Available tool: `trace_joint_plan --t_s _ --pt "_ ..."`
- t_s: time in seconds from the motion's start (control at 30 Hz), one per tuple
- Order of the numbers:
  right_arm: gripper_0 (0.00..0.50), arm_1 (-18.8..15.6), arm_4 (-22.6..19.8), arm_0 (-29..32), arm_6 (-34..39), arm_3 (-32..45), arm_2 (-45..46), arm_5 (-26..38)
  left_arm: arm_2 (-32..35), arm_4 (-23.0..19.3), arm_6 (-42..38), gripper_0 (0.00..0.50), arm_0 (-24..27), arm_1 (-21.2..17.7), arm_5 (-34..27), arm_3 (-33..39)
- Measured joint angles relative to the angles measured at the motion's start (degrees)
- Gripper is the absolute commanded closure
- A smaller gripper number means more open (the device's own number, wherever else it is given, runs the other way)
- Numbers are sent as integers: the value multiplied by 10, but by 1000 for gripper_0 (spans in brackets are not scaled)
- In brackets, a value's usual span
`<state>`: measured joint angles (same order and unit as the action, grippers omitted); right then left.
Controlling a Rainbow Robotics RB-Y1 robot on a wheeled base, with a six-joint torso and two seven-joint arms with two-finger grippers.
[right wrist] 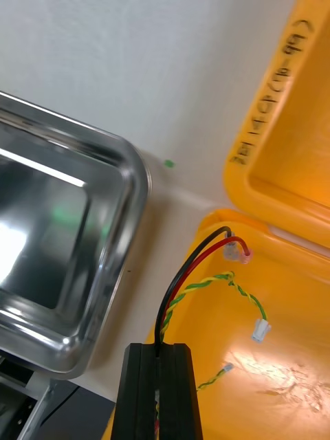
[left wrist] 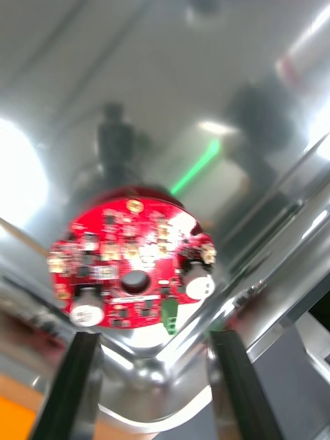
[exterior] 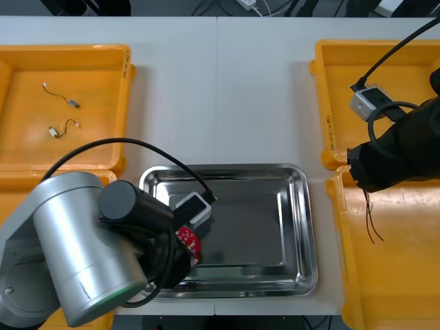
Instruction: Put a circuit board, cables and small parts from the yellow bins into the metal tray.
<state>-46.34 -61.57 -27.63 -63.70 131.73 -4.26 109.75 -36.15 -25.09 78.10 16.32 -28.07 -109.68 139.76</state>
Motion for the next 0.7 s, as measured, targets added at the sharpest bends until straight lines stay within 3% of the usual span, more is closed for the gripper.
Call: trace_joint_plan --t_s 0.17,0.5,0.7 --pt "500 22 -10 -19 0 9 -20 0 59 -29 0 0 0 -8 0 18" --pt "500 78 10 -73 -7 23 -128 0 216 -121 0 0 0 -17 0 29" --pt "500 109 35 -85 -150 23 -169 0 318 -173 0 0 0 -33 0 29"
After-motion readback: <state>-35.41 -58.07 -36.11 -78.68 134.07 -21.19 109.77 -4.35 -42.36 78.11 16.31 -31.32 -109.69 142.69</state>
